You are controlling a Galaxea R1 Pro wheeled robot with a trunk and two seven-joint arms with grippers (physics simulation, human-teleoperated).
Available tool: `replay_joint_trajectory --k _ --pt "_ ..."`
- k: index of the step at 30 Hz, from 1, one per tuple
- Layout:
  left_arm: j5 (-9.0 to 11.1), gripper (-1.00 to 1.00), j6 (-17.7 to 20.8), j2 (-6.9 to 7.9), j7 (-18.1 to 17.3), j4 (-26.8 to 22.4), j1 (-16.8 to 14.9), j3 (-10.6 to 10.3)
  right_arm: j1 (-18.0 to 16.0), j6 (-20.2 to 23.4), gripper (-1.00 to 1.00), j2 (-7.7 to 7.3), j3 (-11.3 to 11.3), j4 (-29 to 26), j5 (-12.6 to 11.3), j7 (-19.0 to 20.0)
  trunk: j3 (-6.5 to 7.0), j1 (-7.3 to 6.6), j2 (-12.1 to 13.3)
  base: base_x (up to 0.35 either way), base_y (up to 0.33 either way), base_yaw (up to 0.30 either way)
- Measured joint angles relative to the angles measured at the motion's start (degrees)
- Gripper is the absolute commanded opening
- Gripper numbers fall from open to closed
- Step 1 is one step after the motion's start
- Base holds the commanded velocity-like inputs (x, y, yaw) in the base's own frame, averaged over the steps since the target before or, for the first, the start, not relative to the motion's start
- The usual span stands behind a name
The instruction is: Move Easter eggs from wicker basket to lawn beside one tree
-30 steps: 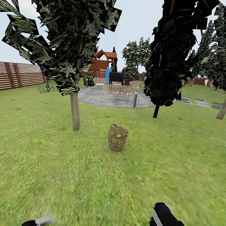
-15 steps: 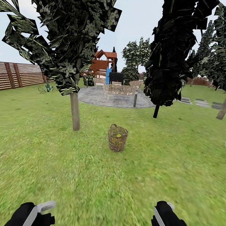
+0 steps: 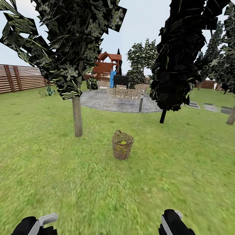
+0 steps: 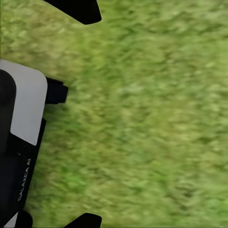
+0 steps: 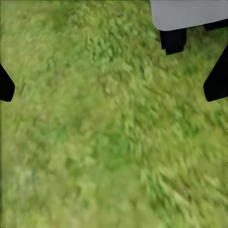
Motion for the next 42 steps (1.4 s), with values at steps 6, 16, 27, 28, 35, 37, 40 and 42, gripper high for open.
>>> replay_joint_trajectory --k 6,16,27,28,35,37,40,42 --pt "0.06 1.00 -0.73 0.04 -0.01 0.31 0.00 -0.04 0.00 -0.02 1.00 0.03 -0.09 -0.24 -0.02 0.02 0.00 0.00 0.00 0.325 0.000 0.000" --pt "0.08 1.00 -0.81 -0.03 -0.02 0.54 0.02 0.00 -0.02 -0.04 1.00 -0.01 -0.14 -0.40 -0.06 -0.06 -0.06 0.00 0.00 0.326 -0.055 0.150" --pt "0.00 1.00 -0.85 -0.04 -0.02 0.82 0.00 -0.07 0.00 -0.02 1.00 -0.10 -0.14 -0.42 -0.02 -0.15 -0.06 0.00 0.00 0.325 -0.127 0.207" --pt "0.00 1.00 -0.86 -0.04 -0.02 0.84 0.00 -0.07 0.00 -0.02 1.00 -0.10 -0.09 -0.43 0.00 -0.15 -0.06 0.00 0.00 0.321 -0.142 0.013" --pt "0.00 1.00 -0.86 0.11 -0.02 0.86 0.00 -0.07 0.00 0.05 1.00 -0.06 -0.04 -0.44 0.01 -0.16 -0.06 0.00 0.00 0.319 -0.147 0.003" --pt "0.00 1.00 -0.86 0.05 -0.02 0.86 0.00 -0.07 0.00 0.06 1.00 -0.07 -0.04 -0.44 0.02 -0.18 -0.06 0.00 0.00 0.318 -0.149 0.000" --pt "-0.01 1.00 -0.86 0.08 -0.02 0.86 0.00 -0.07 0.00 0.07 1.00 -0.05 -0.01 -0.44 0.01 -0.23 -0.06 0.00 0.00 0.317 -0.149 0.000" --pt "-0.01 1.00 -0.86 0.12 -0.02 0.86 0.00 -0.07 0.00 0.06 1.00 -0.03 0.05 -0.44 0.01 -0.24 -0.06 0.00 0.00 0.317 -0.149 0.000"
